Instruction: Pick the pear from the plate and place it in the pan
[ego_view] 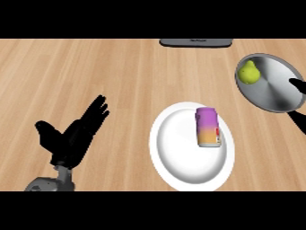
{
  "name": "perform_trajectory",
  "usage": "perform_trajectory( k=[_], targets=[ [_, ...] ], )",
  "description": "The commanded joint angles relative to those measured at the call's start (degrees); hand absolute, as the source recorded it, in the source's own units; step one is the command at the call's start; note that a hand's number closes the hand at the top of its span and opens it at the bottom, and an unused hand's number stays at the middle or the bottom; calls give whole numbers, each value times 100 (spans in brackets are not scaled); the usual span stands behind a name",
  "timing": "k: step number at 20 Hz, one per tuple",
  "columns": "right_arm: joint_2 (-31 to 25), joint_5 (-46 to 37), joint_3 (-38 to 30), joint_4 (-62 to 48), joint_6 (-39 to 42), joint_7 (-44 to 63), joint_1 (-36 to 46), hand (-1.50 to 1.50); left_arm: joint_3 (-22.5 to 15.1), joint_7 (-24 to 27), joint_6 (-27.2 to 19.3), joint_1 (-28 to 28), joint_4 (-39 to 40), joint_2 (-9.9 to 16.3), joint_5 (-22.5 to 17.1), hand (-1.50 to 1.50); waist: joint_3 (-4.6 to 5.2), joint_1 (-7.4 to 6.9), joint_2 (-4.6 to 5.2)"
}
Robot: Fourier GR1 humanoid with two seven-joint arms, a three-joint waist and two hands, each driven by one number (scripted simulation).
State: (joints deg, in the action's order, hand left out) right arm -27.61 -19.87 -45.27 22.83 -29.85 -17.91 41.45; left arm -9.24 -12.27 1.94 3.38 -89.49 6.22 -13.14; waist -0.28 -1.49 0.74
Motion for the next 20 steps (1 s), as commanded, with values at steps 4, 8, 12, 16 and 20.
perform_trajectory(
  k=[4,8,12,16,20],
  targets=[
    [-448,626,-173,-255,1642,-888,-585,-150,90,38,124,-110,12,7,-63,0,17,67,-42],
    [-25,964,-59,195,2123,-1185,-1212,-150,204,-216,-102,221,61,-72,37,0,27,166,-78],
    [-4,1245,234,975,2436,-915,-1631,-150,368,-27,301,-36,134,87,-112,0,32,177,-86],
    [321,1408,470,1795,2568,-842,-2294,-150,645,-80,377,249,417,177,-174,0,33,193,-83],
    [482,1655,793,3083,2687,-52,-2848,-150,355,71,73,141,380,-200,201,0,34,191,-88]
  ],
)
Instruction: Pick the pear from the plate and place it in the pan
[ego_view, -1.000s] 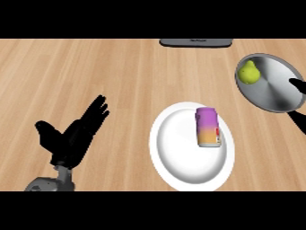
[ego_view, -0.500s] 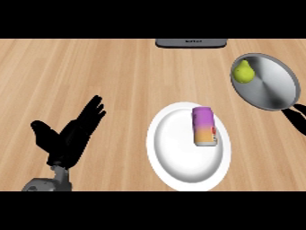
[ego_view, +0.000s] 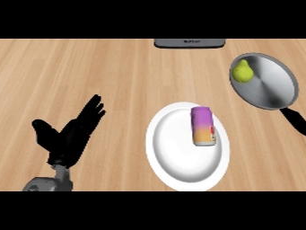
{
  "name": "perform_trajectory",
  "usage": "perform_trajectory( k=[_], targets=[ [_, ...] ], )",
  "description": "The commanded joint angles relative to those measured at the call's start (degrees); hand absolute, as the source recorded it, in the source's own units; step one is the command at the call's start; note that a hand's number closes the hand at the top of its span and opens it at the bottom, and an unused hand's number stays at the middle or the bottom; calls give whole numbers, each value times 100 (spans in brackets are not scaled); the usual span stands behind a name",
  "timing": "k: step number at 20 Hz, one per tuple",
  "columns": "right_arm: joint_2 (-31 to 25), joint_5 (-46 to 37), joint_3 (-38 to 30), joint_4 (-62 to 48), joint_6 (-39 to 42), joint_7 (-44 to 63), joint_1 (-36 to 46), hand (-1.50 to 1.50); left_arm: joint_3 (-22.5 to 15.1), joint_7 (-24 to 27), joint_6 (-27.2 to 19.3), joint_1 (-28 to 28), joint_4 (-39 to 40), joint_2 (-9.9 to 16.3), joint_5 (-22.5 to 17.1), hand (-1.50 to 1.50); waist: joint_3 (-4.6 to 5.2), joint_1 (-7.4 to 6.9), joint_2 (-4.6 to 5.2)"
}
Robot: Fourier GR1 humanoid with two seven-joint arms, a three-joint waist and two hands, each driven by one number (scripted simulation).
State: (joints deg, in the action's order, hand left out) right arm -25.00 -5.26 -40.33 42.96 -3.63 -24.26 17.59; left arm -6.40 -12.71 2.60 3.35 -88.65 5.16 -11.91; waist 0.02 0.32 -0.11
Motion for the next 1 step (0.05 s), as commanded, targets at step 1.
perform_trajectory(
  k=[1],
  targets=[
    [219,288,295,1029,-81,554,-377,-150,-32,-472,-25,-35,-510,-1,18,0,0,-20,0]
  ],
)
